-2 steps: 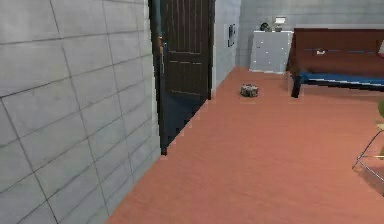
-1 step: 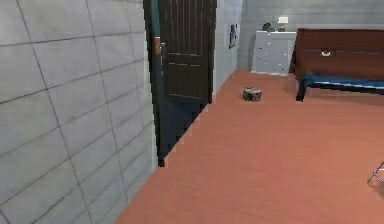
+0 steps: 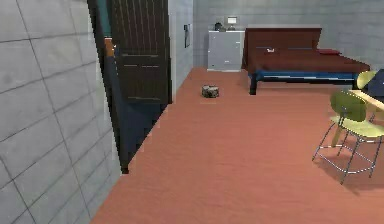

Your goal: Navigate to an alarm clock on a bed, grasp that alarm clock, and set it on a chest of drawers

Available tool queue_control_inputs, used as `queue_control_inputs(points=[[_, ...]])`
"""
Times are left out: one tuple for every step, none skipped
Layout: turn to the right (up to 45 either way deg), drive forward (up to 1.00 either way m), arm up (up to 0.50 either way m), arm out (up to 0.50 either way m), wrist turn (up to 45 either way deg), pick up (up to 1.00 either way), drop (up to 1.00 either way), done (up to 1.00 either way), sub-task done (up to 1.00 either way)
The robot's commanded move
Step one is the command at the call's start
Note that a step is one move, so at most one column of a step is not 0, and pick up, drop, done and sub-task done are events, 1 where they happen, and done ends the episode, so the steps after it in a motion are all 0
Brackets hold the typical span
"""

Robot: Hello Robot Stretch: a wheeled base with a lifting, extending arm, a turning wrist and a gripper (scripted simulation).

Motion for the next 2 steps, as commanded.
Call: queue_control_inputs(points=[[0.0,0.45,0.00,0.00,0.0,0.00,0.00,0.00,0.00],[0.0,1.00,0.00,0.00,0.0,0.00,0.00,0.00,0.00]])
